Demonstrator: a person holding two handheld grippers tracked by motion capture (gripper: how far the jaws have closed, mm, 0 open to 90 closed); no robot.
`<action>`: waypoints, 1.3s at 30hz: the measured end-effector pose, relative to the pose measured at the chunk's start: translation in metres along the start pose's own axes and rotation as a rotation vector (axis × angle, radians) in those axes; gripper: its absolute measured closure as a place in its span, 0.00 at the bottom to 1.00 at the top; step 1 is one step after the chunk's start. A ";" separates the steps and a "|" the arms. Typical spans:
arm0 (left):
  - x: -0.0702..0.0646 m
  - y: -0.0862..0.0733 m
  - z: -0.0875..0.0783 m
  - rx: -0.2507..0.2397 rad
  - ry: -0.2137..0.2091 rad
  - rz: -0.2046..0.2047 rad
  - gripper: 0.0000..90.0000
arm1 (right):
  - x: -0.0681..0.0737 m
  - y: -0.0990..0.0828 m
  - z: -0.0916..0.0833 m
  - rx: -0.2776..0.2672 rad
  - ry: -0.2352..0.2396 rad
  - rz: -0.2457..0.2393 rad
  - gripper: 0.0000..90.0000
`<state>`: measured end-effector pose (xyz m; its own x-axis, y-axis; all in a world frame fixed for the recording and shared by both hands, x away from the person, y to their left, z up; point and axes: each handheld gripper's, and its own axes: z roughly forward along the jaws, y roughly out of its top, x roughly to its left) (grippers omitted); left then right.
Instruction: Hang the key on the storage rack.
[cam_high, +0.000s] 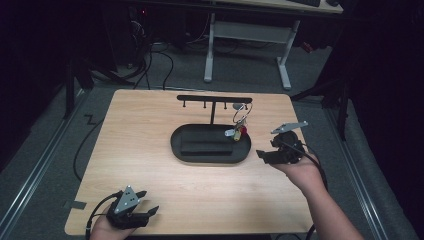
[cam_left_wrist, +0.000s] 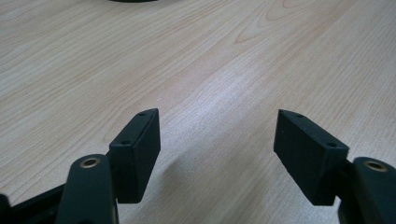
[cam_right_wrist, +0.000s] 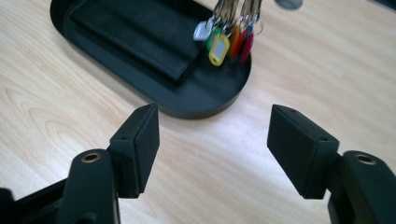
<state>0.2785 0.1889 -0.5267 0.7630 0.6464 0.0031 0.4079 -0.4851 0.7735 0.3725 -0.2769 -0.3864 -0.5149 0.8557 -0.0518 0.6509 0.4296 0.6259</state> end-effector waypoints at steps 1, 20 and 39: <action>0.000 0.000 0.000 -0.001 0.001 -0.001 0.36 | 0.001 -0.004 0.001 -0.011 0.004 0.011 0.37; -0.001 -0.002 0.003 0.007 -0.003 0.003 0.36 | 0.034 -0.089 0.045 -0.103 0.059 0.056 0.34; -0.008 0.001 0.006 0.000 -0.019 0.041 0.36 | 0.060 -0.146 0.049 -0.201 0.036 0.071 0.34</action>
<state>0.2760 0.1797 -0.5297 0.7883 0.6148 0.0231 0.3760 -0.5112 0.7728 0.2738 -0.2742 -0.5192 -0.4939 0.8692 0.0237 0.5639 0.2994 0.7697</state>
